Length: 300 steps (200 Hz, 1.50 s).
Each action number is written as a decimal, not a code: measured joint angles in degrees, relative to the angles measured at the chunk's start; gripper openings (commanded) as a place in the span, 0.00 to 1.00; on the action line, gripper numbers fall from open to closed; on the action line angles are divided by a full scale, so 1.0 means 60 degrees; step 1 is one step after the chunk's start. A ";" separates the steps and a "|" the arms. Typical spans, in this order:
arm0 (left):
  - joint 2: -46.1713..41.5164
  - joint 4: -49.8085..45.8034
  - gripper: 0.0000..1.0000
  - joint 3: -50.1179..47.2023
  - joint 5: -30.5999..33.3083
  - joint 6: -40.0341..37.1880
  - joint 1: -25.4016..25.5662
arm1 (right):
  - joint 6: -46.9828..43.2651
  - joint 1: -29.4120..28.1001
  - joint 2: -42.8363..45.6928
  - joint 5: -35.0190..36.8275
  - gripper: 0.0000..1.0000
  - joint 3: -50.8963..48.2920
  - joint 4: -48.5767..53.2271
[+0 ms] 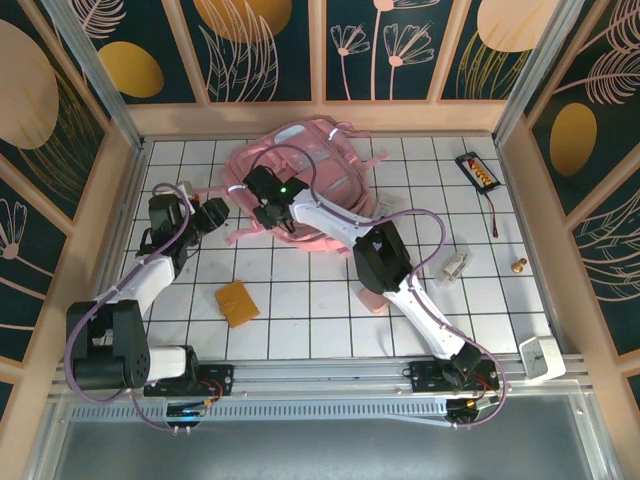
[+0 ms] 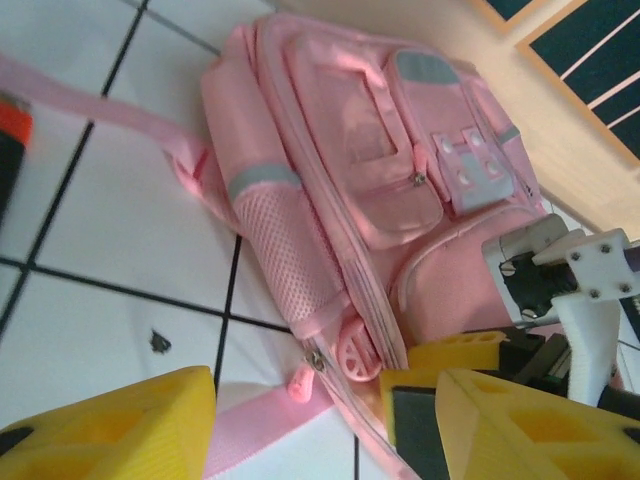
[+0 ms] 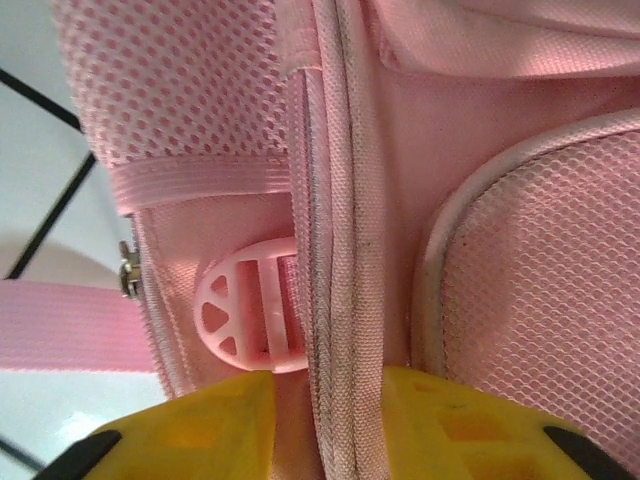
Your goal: Pack the student bag
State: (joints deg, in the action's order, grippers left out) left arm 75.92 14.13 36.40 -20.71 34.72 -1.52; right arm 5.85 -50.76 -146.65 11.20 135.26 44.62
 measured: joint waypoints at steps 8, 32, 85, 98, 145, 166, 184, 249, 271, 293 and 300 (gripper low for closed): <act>0.0040 0.0000 0.59 -0.0080 -0.0066 0.0182 0.0004 | 0.0018 -0.0095 -0.0047 0.0397 0.29 -0.0004 -0.0040; 0.0051 -0.0011 0.58 -0.0379 -0.0237 0.0488 0.0000 | 0.0098 -0.0259 -0.0106 0.1279 0.13 -0.0058 -0.0149; 0.0087 0.0164 0.56 -0.0685 -0.1330 -0.0106 0.0000 | 0.0255 -0.0197 -0.0047 0.1151 0.00 -0.0044 -0.0164; 0.0058 0.0699 0.53 -0.0954 -0.1832 -0.0619 0.0033 | 0.0244 -0.0084 0.0087 0.0747 0.00 -0.0004 -0.0080; 0.0040 0.3920 0.40 -0.2353 -0.2656 -0.2233 0.1177 | -0.0175 0.0608 0.1421 -0.0885 0.00 -0.0350 0.0171; 0.0259 0.5133 0.46 -0.2896 -0.2521 -0.2364 0.1512 | -0.0368 0.0918 0.2386 -0.1253 0.00 -0.0962 0.0193; 0.0455 0.5756 0.47 -0.3260 -0.2364 -0.2353 0.1541 | -0.0557 0.1096 0.2983 -0.1381 0.00 -0.1290 0.0175; 0.3177 0.8870 0.44 -0.3351 -0.2397 -0.2284 0.2710 | -0.0750 0.1133 0.3249 -0.1974 0.00 -0.1450 0.0233; 0.3523 0.9245 0.47 -0.3264 -0.2167 -0.2677 0.2838 | -0.0765 0.1133 0.3249 -0.2124 0.00 -0.1450 0.0240; 0.3479 0.9471 0.49 -0.3253 -0.1789 -0.3410 0.2845 | -0.0922 0.1129 0.3315 -0.2229 0.00 -0.1694 0.0135; 0.3475 0.9544 0.49 -0.3253 -0.1683 -0.3694 0.2845 | -0.0958 0.1129 0.3366 -0.2262 0.00 -0.1858 0.0087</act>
State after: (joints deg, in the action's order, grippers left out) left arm 96.77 71.40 16.88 -30.81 12.56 15.55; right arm 0.10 -43.99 -126.45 -2.37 124.11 45.15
